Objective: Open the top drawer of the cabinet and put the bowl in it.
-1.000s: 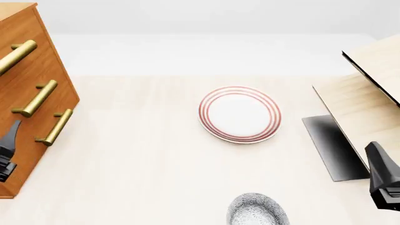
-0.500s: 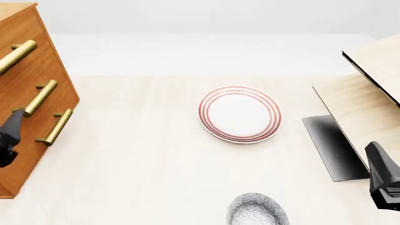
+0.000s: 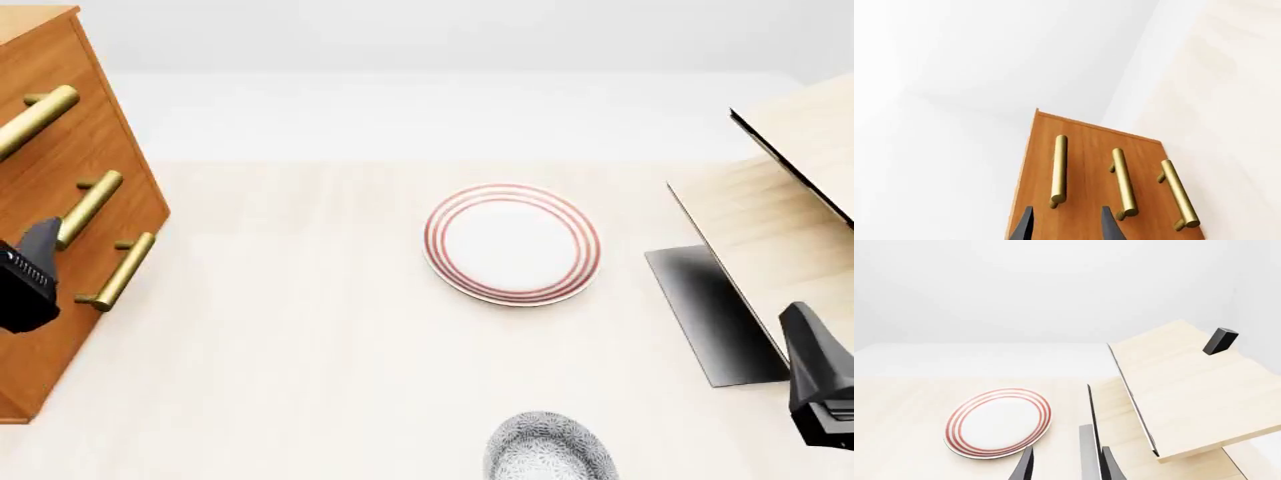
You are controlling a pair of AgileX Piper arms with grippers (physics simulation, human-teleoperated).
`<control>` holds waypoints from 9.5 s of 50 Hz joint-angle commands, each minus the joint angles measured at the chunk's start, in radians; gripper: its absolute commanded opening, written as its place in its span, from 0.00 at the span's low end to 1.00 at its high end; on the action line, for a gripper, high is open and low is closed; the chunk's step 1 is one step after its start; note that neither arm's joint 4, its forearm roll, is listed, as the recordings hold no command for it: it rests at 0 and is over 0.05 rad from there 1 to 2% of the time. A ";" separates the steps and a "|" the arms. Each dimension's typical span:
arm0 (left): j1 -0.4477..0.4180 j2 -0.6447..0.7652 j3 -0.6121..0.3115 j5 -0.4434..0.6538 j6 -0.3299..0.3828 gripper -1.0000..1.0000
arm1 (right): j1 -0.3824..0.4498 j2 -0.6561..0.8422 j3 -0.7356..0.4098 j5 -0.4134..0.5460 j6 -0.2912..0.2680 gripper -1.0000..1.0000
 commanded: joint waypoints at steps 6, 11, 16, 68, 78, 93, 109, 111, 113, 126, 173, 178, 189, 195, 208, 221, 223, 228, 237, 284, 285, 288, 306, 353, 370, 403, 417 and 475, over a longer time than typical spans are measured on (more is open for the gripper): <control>0.026 0.106 -0.022 -0.115 0.072 1.00 | 0.000 0.000 0.001 -0.001 0.000 1.00; 0.031 0.128 -0.029 -0.143 0.089 1.00 | 0.000 0.000 0.001 -0.001 0.000 1.00; 0.037 0.153 -0.041 -0.157 0.094 1.00 | 0.000 0.000 0.001 -0.001 0.000 1.00; 0.081 0.414 -0.153 -0.289 0.077 1.00 | 0.000 0.000 0.001 -0.001 0.000 1.00; 0.094 0.464 -0.140 -0.341 0.074 1.00 | 0.000 0.000 0.001 -0.001 0.000 1.00; 0.123 0.496 -0.133 -0.379 0.062 1.00 | 0.000 0.000 0.001 -0.001 0.000 1.00; 0.160 0.535 -0.123 -0.427 0.066 1.00 | 0.000 0.000 0.001 -0.001 0.000 1.00; 0.166 0.532 -0.130 -0.419 0.058 1.00 | 0.000 0.000 0.001 -0.001 0.000 1.00; 0.169 0.539 -0.132 -0.423 0.058 1.00 | 0.000 0.000 0.001 -0.001 0.000 1.00; 0.173 0.547 -0.156 -0.420 0.050 0.00 | 0.000 0.000 0.001 -0.001 0.000 1.00; 0.092 0.489 -0.093 -0.436 0.092 0.00 | 0.000 0.000 0.001 -0.001 0.000 1.00; 0.075 0.457 -0.088 -0.413 0.092 0.00 | 0.000 0.000 0.001 -0.001 0.000 1.00; 0.047 0.426 -0.075 -0.396 0.101 0.00 | 0.000 0.000 0.001 -0.001 0.000 1.00; 0.035 0.414 -0.078 -0.385 0.104 0.00 | 0.000 0.000 0.001 -0.001 0.000 1.00; -0.001 0.456 -0.071 -0.426 0.111 0.00 | 0.000 0.000 0.001 -0.001 0.000 1.00; -0.040 0.409 -0.080 -0.386 0.111 0.00 | 0.000 0.000 0.001 -0.001 0.000 1.00; -0.044 0.407 -0.072 -0.391 0.114 0.00 | 0.000 0.000 0.001 -0.001 0.000 1.00; -0.053 0.402 -0.064 -0.392 0.115 0.00 | 0.000 0.000 0.001 -0.001 0.000 1.00; -0.086 0.420 -0.094 -0.382 0.114 0.00 | 0.000 0.000 0.001 -0.001 0.000 1.00; -0.175 0.413 -0.110 -0.370 0.139 0.00 | 0.000 0.000 0.001 -0.001 0.000 1.00; -0.178 0.411 -0.110 -0.369 0.141 0.00 | 0.000 0.000 0.001 -0.001 0.000 1.00; -0.180 0.404 -0.111 -0.361 0.141 0.00 | 0.000 0.000 0.001 -0.001 0.000 1.00; -0.204 0.400 -0.103 -0.372 0.153 0.00 | 0.000 0.000 0.001 -0.001 0.000 1.00; -0.303 0.247 -0.015 -0.347 0.145 1.00 | 0.000 0.000 0.001 -0.001 0.000 1.00; -0.316 0.080 -0.169 0.074 -0.127 1.00 | 0.000 0.000 0.001 -0.001 0.000 1.00; -0.288 0.139 -0.772 0.670 -0.619 1.00 | 0.001 0.003 0.001 -0.001 0.006 1.00; -0.188 0.195 -1.004 0.920 -0.830 1.00 | 0.000 0.000 0.001 -0.001 0.000 1.00; -0.083 0.497 -1.335 1.336 -1.300 1.00 | 0.000 0.000 0.001 -0.001 0.000 1.00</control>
